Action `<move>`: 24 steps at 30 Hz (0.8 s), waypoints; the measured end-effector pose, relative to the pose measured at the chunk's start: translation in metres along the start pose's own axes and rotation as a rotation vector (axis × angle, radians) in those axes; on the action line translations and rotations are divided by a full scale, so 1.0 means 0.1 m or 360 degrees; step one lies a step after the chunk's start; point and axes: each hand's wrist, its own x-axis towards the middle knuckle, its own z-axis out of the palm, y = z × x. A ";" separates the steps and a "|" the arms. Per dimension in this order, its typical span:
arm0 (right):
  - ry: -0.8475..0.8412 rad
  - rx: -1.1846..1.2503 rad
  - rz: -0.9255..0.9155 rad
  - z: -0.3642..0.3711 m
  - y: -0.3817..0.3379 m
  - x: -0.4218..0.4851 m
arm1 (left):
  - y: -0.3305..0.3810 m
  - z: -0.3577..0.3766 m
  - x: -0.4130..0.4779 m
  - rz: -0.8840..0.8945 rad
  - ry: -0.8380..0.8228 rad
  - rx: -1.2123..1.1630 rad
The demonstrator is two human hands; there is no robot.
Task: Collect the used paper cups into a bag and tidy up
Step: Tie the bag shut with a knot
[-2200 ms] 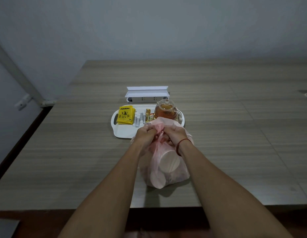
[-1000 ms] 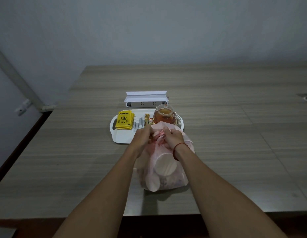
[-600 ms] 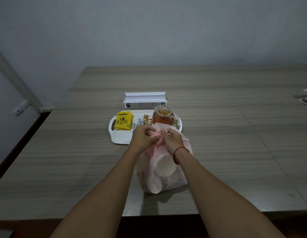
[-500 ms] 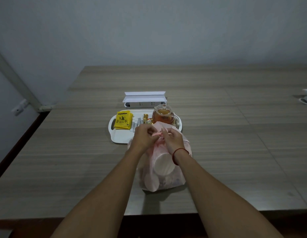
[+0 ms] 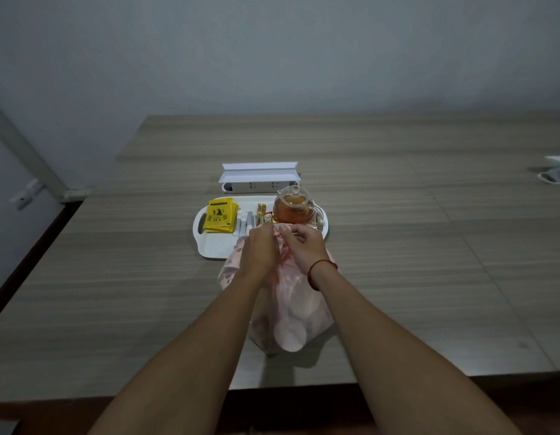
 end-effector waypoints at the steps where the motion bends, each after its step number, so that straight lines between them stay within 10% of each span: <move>1: -0.0002 -0.0003 0.0011 0.01 0.00 0.01 | 0.01 -0.01 0.01 -0.0015 -0.0028 0.0000; 14: -0.0222 0.0087 0.0261 0.03 -0.07 -0.07 | -0.05 -0.15 0.04 -0.0222 -0.0259 0.0119; 24: -0.0077 0.0068 0.0316 -0.15 -0.01 -0.04 | -0.13 -0.31 -0.03 -0.0337 -0.0562 -0.0999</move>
